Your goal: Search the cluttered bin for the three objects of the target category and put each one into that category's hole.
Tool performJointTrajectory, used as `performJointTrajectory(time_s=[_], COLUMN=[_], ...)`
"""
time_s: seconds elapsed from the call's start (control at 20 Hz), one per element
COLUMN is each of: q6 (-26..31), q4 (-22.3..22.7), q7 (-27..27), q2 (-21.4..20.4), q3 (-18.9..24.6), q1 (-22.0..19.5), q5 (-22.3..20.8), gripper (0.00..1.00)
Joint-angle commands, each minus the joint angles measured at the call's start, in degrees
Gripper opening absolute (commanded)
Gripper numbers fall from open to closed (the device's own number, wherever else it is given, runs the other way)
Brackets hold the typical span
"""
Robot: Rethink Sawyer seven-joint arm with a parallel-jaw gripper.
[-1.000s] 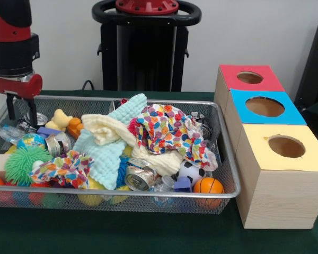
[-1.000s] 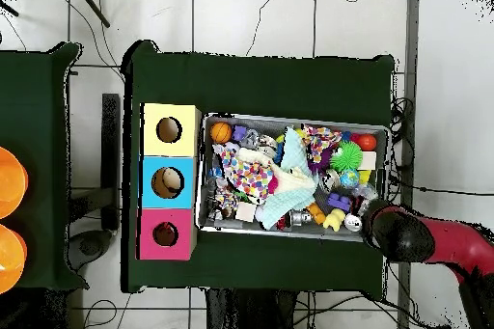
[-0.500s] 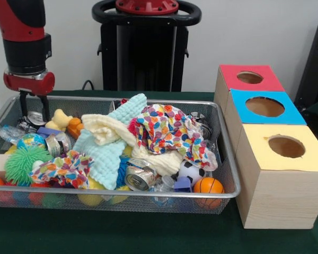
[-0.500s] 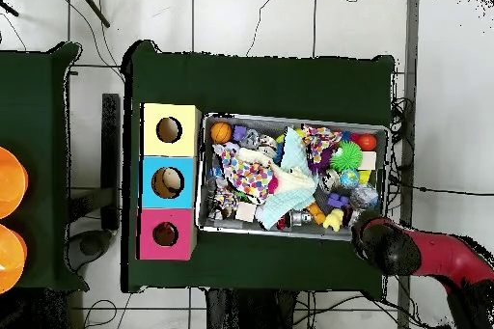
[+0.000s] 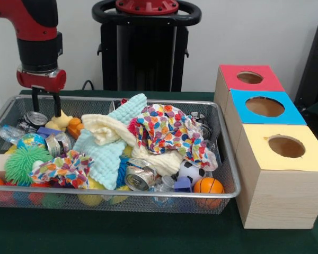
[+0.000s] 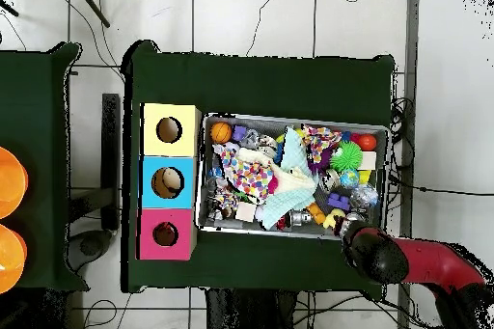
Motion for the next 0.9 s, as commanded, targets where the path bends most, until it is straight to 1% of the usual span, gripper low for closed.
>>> performJointTrajectory(time_s=[0.05,0.3,0.5,0.6,0.8,0.9], q6=[-7.5,-11.5,-14.0,-15.7,-19.5,-21.0], q4=[2.0,1.9,1.4,0.7,-2.2,-2.4], q7=[9.5,10.9,10.9,10.7,10.1,10.2], q2=[2.2,4.2,5.6,7.1,11.9,12.9], q3=[-5.0,-8.4,-10.6,-11.5,-13.0,-13.8], q1=[2.4,4.8,6.5,6.9,7.8,8.3], q5=[0.5,1.0,2.0,2.4,3.2,3.8], gripper=[1.00,1.00,1.00,1.00,1.00,1.00])
